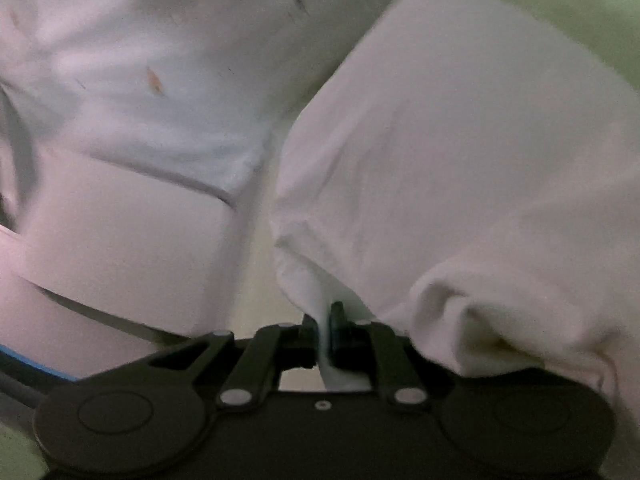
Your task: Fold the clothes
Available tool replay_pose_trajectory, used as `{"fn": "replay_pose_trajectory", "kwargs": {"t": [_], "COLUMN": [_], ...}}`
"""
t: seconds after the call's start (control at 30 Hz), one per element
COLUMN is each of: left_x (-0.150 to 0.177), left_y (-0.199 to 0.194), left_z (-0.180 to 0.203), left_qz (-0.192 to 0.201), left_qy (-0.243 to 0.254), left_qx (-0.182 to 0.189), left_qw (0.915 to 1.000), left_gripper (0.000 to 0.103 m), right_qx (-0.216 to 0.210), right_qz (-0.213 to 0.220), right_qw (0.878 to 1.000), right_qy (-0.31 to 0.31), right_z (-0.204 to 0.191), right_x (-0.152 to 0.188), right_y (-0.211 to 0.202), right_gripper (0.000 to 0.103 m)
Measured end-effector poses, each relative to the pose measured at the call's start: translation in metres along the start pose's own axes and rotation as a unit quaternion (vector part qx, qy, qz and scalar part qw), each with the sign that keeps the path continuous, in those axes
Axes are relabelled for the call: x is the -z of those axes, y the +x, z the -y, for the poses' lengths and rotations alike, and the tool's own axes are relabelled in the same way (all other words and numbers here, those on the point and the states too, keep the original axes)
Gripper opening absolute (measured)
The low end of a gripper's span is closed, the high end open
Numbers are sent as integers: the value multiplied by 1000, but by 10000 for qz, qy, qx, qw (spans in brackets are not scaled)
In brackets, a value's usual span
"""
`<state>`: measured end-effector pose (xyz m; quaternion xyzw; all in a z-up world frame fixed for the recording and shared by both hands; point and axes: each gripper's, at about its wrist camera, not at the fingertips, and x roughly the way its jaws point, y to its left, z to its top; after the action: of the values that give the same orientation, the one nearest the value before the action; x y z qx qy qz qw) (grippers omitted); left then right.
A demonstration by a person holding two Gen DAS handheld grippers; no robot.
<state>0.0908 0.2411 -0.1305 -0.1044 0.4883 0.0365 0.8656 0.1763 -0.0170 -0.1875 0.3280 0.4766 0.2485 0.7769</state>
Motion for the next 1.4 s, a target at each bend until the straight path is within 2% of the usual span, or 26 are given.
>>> {"fn": "replay_pose_trajectory", "kwargs": {"t": [0.07,0.1,0.13,0.2,0.27,0.33,0.4,0.43,0.53,0.63,0.7,0.83,0.93,1.07,1.17,1.27,1.33,1.4], "left_x": [4,5,5,6,8,9,7,5,-2,-13,-22,-38,-47,-48,-34,-8,15,31], "left_y": [-3,-3,-3,-2,-2,-2,1,2,3,0,-2,-1,7,27,44,47,45,41], "left_z": [-5,-6,-6,-7,-6,-3,1,3,11,18,23,35,52,74,93,109,119,119], "left_qz": [23,26,29,35,41,48,54,73,178,288,366,475,460,231,-172,-393,-546,-482], "left_qy": [7,20,33,59,72,62,27,5,-99,-257,-369,-392,-257,-257,-78,267,679,790], "left_qx": [75,109,144,214,287,412,537,617,893,1129,1293,1450,1275,1216,1015,929,828,743], "left_qw": [10000,9999,9999,9997,9996,9991,9985,9981,9958,9929,9902,9875,9904,9920,9947,9945,9928,9929], "left_gripper": [103,103,103,103,103,103,103,103,103,103,103,103,103,103,103,103,103,103], "right_qx": [274,311,241,18,-107,-8,382,676,1555,1891,2044,2152,2195,2250,2254,2095,2058,1968], "right_qz": [34,83,146,357,778,1309,1778,1854,1774,1409,1221,956,722,470,330,428,688,1062], "right_qw": [9991,9984,9981,9971,9939,9867,9760,9719,9614,9616,9603,9560,9560,9574,9612,9691,9700,9707], "right_qy": [-322,-460,-552,-672,-774,-965,-1201,-1281,-1419,-1405,-1452,-1748,-1807,-1747,-1554,-1231,-1099,-876], "right_z": [-14,-21,-25,-33,-39,-45,-46,-41,-18,-1,2,-7,-8,4,15,25,27,31], "right_x": [4,4,3,2,1,-1,-8,-13,-28,-31,-26,0,17,42,54,55,54,48], "right_y": [1,-4,-14,-39,-70,-100,-123,-129,-135,-125,-122,-133,-129,-132,-133,-143,-158,-175], "right_gripper": [10,15,25,35,37,37,38,38,37,30,30,30,30,30,29,29,29,30]}}
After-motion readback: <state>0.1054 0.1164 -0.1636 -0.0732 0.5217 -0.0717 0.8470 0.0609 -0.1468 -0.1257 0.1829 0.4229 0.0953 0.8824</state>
